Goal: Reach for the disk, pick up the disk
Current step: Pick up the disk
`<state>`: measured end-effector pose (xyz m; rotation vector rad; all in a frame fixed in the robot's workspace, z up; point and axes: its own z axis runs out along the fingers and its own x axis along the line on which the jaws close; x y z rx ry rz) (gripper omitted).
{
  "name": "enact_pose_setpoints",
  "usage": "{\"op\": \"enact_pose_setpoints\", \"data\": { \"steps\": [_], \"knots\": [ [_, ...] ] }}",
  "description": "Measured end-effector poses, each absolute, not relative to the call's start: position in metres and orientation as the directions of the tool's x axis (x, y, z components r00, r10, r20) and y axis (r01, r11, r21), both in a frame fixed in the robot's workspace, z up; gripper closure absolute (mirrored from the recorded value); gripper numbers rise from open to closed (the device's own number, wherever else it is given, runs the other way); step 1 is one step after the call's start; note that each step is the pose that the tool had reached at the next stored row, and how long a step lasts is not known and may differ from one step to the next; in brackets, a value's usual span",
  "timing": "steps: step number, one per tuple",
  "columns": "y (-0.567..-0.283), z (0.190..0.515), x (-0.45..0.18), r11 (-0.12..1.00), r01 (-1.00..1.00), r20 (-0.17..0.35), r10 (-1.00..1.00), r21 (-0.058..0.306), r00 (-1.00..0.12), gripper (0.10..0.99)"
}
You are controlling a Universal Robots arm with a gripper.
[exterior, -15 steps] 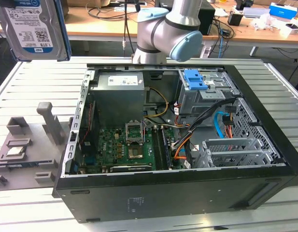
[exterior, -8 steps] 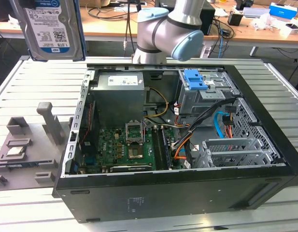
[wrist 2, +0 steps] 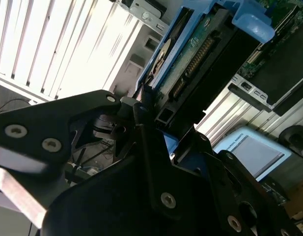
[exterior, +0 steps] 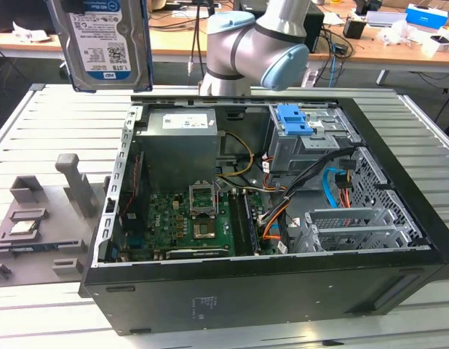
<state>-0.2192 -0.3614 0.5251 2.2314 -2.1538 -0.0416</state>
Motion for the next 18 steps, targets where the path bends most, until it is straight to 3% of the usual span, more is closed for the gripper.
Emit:
{"op": "enact_pose_setpoints", "data": {
  "steps": [18],
  "knots": [
    [-0.359, 0.525, -0.155, -0.035, -0.998, 0.009, -0.999, 0.051, 0.035, 0.722]
  ]
}}
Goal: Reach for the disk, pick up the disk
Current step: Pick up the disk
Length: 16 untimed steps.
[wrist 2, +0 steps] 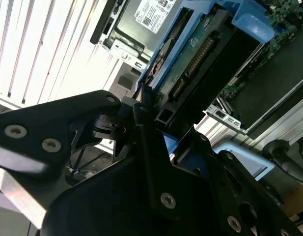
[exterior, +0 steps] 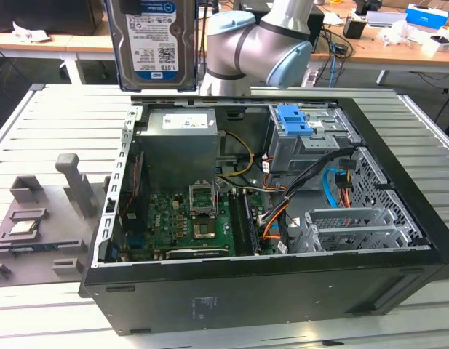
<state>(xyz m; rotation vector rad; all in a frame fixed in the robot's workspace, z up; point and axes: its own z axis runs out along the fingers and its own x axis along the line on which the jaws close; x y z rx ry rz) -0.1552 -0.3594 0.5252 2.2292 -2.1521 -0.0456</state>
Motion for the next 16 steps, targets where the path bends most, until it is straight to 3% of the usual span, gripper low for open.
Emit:
{"op": "enact_pose_setpoints", "data": {
  "steps": [16],
  "knots": [
    [-0.358, 0.525, -0.097, -0.035, -0.998, 0.008, -0.999, 0.055, 0.035, 0.722]
  ]
}}
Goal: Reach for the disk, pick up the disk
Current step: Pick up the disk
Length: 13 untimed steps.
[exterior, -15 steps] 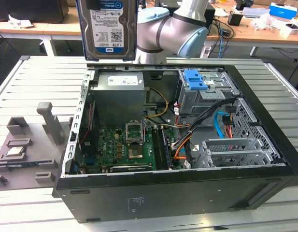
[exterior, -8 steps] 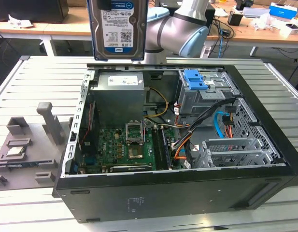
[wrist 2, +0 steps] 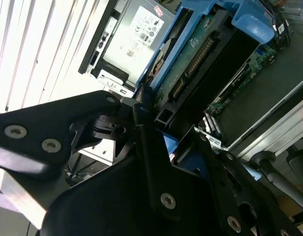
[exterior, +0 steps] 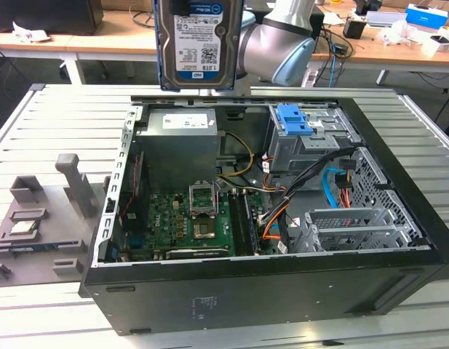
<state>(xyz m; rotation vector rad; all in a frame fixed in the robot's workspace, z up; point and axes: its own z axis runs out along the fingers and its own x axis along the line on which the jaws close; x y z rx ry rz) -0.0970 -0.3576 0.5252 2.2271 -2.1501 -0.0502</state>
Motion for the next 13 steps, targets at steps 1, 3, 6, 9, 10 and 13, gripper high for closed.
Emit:
{"op": "enact_pose_setpoints", "data": {
  "steps": [1, 3, 6, 9, 10, 13],
  "knots": [
    [-0.358, 0.525, -0.094, -0.035, -0.998, 0.008, -0.999, 0.055, 0.036, 0.722],
    [-0.357, 0.525, -0.088, -0.035, -0.998, 0.008, -0.999, 0.056, 0.036, 0.722],
    [-0.357, 0.525, -0.079, -0.035, -0.998, 0.008, -0.999, 0.057, 0.036, 0.722],
    [-0.357, 0.525, -0.076, -0.035, -0.998, 0.008, -0.999, 0.057, 0.035, 0.722],
    [-0.357, 0.525, -0.076, -0.035, -0.998, 0.008, -0.999, 0.057, 0.035, 0.722],
    [-0.357, 0.525, -0.076, -0.035, -0.998, 0.008, -0.999, 0.057, 0.036, 0.722]
  ]
}}
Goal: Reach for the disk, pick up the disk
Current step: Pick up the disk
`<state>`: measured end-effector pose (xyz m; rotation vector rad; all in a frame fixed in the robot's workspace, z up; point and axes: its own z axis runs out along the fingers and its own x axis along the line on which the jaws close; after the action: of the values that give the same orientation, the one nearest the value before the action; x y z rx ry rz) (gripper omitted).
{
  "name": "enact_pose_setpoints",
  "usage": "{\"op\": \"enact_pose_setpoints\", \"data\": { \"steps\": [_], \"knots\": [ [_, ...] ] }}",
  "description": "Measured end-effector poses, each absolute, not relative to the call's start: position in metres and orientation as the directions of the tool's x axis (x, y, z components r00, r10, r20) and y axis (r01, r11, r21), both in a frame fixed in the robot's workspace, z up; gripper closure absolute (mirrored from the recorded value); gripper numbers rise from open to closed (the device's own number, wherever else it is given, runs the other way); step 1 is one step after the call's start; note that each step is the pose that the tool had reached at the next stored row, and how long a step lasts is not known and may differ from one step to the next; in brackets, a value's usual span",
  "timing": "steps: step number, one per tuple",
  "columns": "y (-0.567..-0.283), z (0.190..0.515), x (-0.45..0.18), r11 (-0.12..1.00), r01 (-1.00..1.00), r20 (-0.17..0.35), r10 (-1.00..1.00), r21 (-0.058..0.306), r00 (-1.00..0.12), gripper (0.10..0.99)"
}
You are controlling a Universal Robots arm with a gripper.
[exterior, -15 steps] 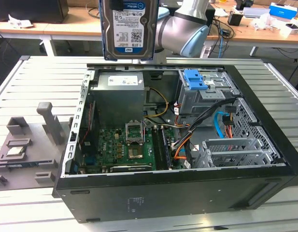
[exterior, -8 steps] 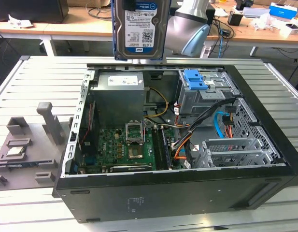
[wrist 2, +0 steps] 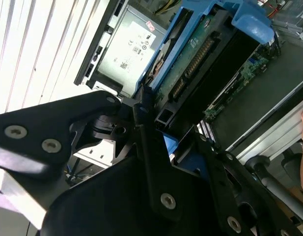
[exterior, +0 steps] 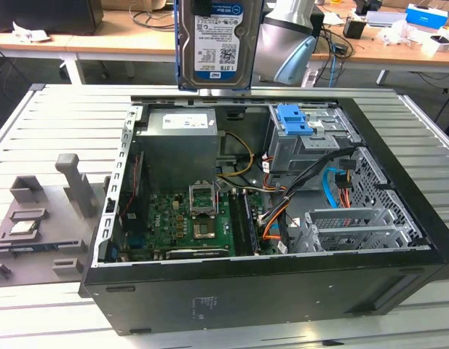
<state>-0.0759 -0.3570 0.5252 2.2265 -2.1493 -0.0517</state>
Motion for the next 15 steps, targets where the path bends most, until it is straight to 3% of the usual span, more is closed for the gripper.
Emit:
{"op": "enact_pose_setpoints", "data": {
  "steps": [15],
  "knots": [
    [-0.357, 0.515, -0.068, -0.035, -0.998, 0.008, -0.999, 0.057, 0.036, 0.722]
  ]
}}
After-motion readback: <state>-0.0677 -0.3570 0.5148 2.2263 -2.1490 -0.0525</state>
